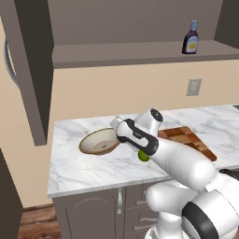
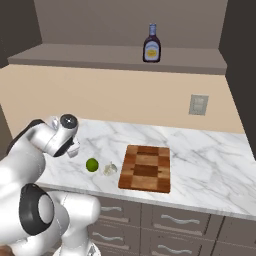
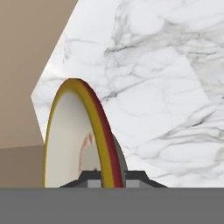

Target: Open the cabinet. Place the bowl and condiment on the counter. Then place the lime and garlic on the cutting board.

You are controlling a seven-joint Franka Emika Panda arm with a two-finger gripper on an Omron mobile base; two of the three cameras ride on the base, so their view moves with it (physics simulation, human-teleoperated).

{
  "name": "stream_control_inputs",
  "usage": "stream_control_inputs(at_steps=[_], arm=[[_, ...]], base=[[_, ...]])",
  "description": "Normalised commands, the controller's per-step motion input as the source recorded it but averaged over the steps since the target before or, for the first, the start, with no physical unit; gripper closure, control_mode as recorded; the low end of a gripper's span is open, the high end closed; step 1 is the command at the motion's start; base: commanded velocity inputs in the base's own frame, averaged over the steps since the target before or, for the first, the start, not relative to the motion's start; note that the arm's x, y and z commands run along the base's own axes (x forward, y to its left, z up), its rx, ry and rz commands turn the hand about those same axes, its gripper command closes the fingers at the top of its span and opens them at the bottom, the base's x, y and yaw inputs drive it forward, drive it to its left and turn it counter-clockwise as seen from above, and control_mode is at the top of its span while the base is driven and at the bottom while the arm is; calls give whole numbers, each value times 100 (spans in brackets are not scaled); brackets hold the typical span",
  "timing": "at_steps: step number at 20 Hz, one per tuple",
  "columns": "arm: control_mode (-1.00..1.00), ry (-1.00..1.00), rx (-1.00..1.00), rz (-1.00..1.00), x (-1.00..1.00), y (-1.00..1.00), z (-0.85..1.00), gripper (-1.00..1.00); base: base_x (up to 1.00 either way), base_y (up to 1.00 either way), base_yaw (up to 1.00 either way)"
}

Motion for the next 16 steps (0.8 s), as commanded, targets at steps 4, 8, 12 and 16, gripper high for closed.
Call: stream_control_inputs(at_steps=[4,8,12,16], arm=[[-100,0,0,0,2,4,-26,100],[-100,0,0,-1,8,15,-23,100],[-100,0,0,-3,8,24,-17,100],[-100,0,0,-3,8,27,-19,100]], base=[[0,0,0],[0,0,0],[0,0,0],[0,0,0]])
